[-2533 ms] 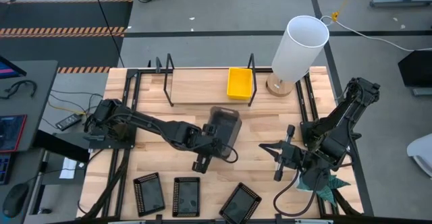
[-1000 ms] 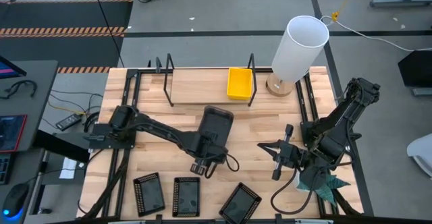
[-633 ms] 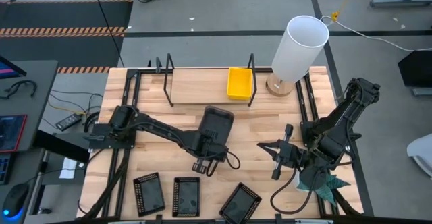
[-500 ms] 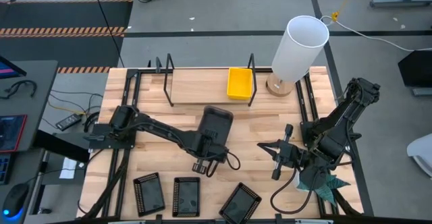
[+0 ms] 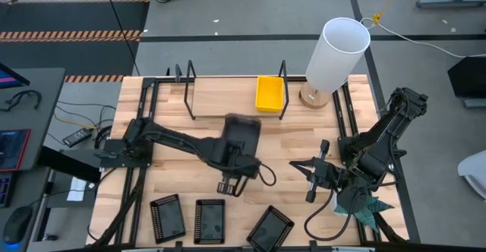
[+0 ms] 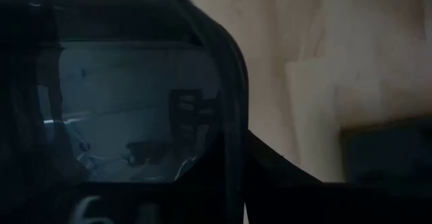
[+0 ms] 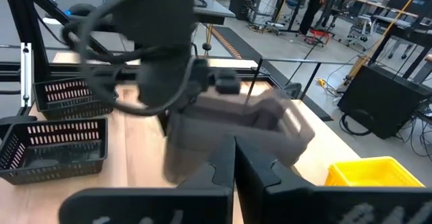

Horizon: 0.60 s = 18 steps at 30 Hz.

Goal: Stack baskets on shelf by color
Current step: Put the stacked black bins on the shelf

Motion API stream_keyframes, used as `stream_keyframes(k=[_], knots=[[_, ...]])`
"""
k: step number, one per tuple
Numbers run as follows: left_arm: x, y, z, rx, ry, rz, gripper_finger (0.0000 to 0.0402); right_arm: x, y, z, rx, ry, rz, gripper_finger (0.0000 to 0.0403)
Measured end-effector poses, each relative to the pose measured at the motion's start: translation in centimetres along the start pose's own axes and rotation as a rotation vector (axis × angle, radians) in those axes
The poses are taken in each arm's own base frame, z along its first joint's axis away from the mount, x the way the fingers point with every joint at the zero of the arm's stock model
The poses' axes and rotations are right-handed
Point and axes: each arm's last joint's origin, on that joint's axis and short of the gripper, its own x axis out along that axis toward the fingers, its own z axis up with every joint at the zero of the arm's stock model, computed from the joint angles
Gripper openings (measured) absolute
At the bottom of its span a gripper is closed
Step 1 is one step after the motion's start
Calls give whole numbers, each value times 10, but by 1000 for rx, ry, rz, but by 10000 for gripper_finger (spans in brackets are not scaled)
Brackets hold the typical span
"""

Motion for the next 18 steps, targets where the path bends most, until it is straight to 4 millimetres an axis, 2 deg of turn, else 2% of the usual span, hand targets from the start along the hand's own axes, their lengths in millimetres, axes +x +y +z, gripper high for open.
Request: stream_keyframes(k=[8, 18], knots=[[-14, 33, -15, -43, 52, 57, 15, -1, 1, 0, 6, 8, 18, 9], [5, 97, -47, -121, 24, 111, 15, -1, 1, 0, 6, 5, 21, 9]])
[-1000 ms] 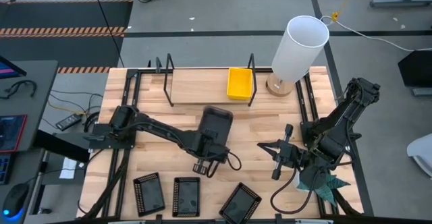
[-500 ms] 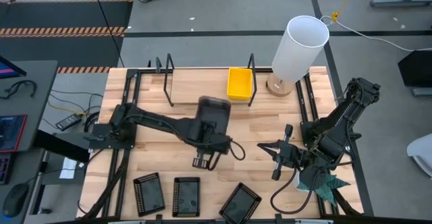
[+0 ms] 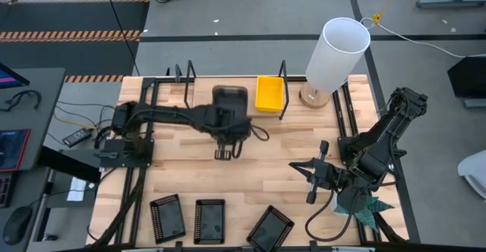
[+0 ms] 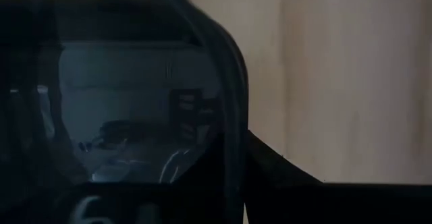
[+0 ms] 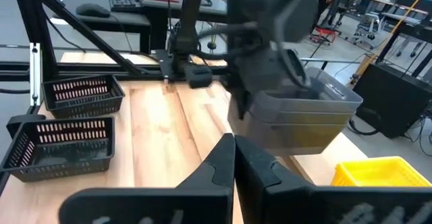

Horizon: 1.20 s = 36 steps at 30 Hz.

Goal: Stack baskets on shelf by color
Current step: Put the stacked black bins on the shelf

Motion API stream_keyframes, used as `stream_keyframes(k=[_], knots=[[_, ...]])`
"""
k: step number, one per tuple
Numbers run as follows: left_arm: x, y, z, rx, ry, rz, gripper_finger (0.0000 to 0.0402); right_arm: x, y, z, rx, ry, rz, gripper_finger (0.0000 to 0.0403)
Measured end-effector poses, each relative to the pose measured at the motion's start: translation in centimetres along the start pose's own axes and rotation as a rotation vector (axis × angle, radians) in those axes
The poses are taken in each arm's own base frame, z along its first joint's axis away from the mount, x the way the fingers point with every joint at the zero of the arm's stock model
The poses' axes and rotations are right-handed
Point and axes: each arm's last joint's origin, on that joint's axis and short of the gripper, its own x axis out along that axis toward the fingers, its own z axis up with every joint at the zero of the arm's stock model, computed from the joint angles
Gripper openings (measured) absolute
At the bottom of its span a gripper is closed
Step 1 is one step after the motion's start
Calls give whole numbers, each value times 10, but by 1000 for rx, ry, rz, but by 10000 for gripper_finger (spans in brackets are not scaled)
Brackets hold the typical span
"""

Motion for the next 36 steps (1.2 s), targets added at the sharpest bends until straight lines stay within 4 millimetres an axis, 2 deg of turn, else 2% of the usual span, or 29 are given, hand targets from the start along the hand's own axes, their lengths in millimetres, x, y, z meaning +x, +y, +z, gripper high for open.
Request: stream_keyframes(k=[9, 19, 25, 30, 36], knots=[[24, 58, -11, -23, -17, 34, 15, 1, 0, 1, -2, -2, -1, 9], [29, 113, -18, -64, -120, 73, 15, 1, 0, 1, -5, -2, -1, 9], [40, 132, -20, -117, -133, 101, 15, 1, 0, 1, -8, -2, -1, 8], [62, 135, -16, -117, -107, 99, 15, 1, 0, 2, -4, -5, 1, 9], [68, 134, -13, -98, -128, 53, 15, 1, 0, 2, -5, -4, 1, 9]])
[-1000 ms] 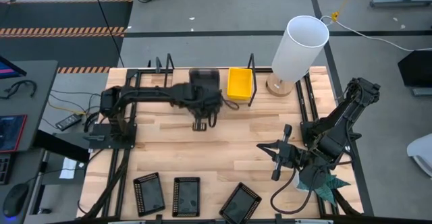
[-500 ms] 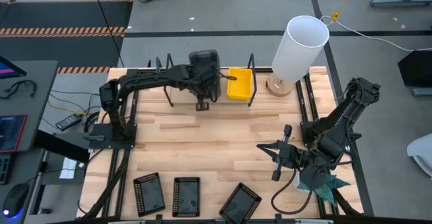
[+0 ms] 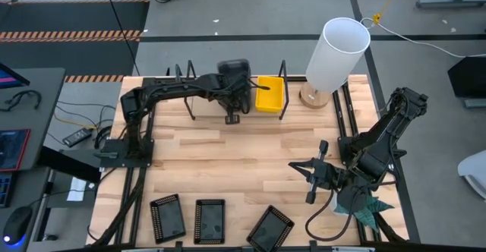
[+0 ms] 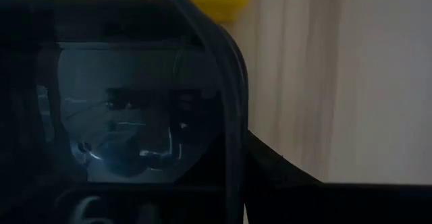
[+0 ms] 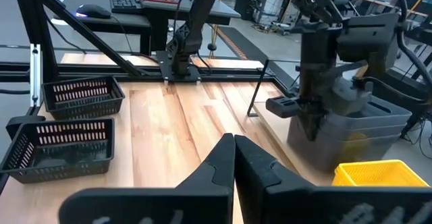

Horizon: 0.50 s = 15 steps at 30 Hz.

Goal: Stack baskets on shelf by color
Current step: Put the stacked black bins on the shelf

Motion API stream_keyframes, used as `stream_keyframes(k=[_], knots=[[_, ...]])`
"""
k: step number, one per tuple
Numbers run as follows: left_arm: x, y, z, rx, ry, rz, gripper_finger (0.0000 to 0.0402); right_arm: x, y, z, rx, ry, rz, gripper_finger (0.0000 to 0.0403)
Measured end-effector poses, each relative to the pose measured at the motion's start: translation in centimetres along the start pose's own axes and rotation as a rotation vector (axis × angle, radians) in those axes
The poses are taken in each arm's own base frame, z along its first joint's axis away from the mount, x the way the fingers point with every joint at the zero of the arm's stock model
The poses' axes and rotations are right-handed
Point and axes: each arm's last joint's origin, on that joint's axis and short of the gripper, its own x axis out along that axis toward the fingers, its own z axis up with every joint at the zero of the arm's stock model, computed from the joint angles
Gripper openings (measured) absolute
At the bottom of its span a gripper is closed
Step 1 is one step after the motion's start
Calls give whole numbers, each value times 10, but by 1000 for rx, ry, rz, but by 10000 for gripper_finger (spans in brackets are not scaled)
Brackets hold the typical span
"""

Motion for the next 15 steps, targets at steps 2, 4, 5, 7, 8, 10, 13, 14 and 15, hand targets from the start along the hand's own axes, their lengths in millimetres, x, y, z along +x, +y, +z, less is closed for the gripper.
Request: stream_keyframes(k=[2, 4, 5, 7, 8, 10, 13, 14, 15], knots=[[0, 0, 1, 7, -12, -13, 15, 0, 0, 0, -1, 0, 1, 9], [0, -1, 0, 7, -6, -20, 15, 0, 0, 0, 0, 0, 1, 8], [0, -1, 0, 7, -7, -24, 15, 0, 0, 0, -1, 0, 1, 8], [0, -1, 0, 6, -11, -26, 20, 0, 0, 0, -4, 0, 1, 9], [1, -1, 1, 6, -12, -27, 25, 0, 0, 0, -4, 0, 1, 8], [2, -2, 1, 3, -11, -29, 36, 0, 0, 0, -4, 0, 1, 8], [2, -3, 2, 9, -19, -33, 59, 0, 0, 0, -4, 0, 1, 9], [2, -4, 3, 13, -22, -33, 67, 0, 0, 0, -5, 0, 1, 8], [2, -5, 3, 16, -22, -34, 77, 0, 0, 0, -6, 0, 1, 8]])
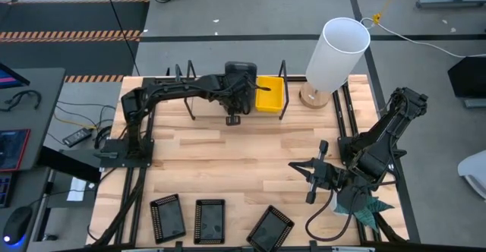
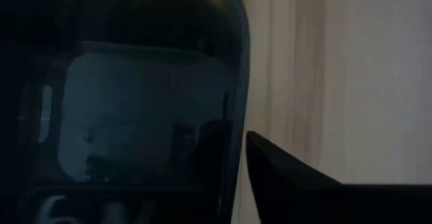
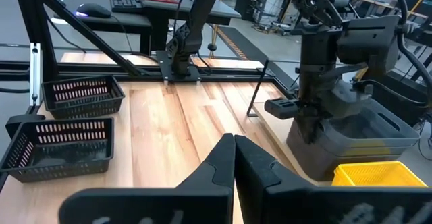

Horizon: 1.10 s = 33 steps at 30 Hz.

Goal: Stack baskets on shelf by color
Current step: Put the stacked black bins on the shelf, then stack the right black bin on the center black bin

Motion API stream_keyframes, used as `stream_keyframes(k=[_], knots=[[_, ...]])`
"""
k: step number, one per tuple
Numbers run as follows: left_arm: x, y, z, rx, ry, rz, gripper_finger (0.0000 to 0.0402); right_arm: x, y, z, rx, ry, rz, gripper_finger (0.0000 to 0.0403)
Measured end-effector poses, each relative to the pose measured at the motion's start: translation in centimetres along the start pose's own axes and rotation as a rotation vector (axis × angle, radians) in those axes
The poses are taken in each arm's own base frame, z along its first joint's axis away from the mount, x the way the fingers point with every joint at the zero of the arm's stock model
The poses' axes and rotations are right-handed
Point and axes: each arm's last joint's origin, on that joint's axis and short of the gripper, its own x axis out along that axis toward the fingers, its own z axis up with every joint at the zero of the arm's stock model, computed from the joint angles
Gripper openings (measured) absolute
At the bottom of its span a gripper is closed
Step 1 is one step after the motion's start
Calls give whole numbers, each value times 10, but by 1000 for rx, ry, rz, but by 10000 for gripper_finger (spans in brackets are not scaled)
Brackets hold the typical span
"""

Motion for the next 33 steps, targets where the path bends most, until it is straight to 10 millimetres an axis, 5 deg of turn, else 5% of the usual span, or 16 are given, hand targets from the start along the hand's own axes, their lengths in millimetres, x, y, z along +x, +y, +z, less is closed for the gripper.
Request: stream_keyframes(k=[8, 18, 25, 33], knots=[[-3, -9, 4, 21, 12, 51, 164, 0, 0, 0, -1, 0, 1, 9], [-55, -18, 7, 47, -84, 97, 237, 1, 0, 1, 1, -1, 0, 9], [-113, -40, 5, 91, -206, 73, 232, 1, 0, 1, -1, -1, 0, 8], [-146, -101, -14, 20, -100, -339, 195, 1, 0, 1, -2, 0, 0, 8]])
